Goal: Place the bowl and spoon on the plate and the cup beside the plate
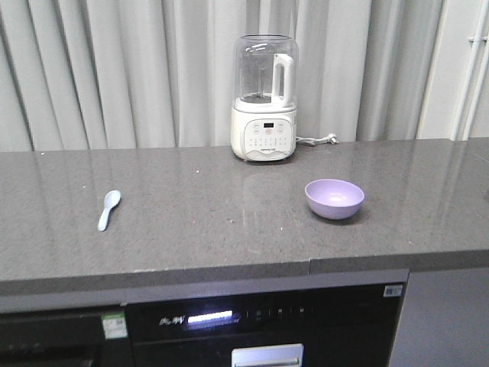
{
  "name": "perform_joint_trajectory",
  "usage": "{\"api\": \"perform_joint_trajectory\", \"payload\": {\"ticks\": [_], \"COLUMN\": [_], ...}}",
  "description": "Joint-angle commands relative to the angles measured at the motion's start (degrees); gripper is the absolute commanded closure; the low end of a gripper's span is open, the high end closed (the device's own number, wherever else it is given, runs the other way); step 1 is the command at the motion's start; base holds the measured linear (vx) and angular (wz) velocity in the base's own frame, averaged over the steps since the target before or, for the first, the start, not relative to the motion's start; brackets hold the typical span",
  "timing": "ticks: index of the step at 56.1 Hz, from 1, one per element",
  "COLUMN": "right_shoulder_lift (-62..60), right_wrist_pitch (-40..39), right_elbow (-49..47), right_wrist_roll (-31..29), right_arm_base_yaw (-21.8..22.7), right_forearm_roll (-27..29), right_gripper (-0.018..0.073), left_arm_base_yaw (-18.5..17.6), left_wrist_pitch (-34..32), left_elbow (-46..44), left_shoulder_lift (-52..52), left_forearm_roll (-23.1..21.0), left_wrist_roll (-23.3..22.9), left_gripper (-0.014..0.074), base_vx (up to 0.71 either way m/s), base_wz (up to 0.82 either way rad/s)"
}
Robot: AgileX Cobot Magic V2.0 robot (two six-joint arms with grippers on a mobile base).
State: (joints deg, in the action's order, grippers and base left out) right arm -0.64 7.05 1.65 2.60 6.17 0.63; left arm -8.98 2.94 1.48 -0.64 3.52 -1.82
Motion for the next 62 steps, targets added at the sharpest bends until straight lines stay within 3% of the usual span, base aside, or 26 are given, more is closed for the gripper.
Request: {"api": "perform_joint_trajectory", "payload": {"ticks": [1,62], "right_shoulder_lift": [-0.25,-0.25], "right_wrist_pitch": [-4.75,-4.75], "right_elbow": [0.34,0.34], "right_wrist_roll": [-0.64,-0.64], "right_arm_base_yaw": [0.41,0.41], "right_forearm_roll": [-0.29,-0.29], "right_gripper": [0.0568,0.0568], "left_arm_base_yaw": [-0.04,-0.04], "left_wrist_pitch": [-4.69,-4.69], "left_elbow": [-1.48,-1.48], "left_shoulder_lift": [-0.8,-0.8], "left_forearm_roll": [-0.04,-0.04], "left_wrist_roll": [-0.17,-0.17], "left_gripper": [0.0603,0.0603], "base_vx": [0.39,0.36], "base_wz": [-0.08,0.1]}}
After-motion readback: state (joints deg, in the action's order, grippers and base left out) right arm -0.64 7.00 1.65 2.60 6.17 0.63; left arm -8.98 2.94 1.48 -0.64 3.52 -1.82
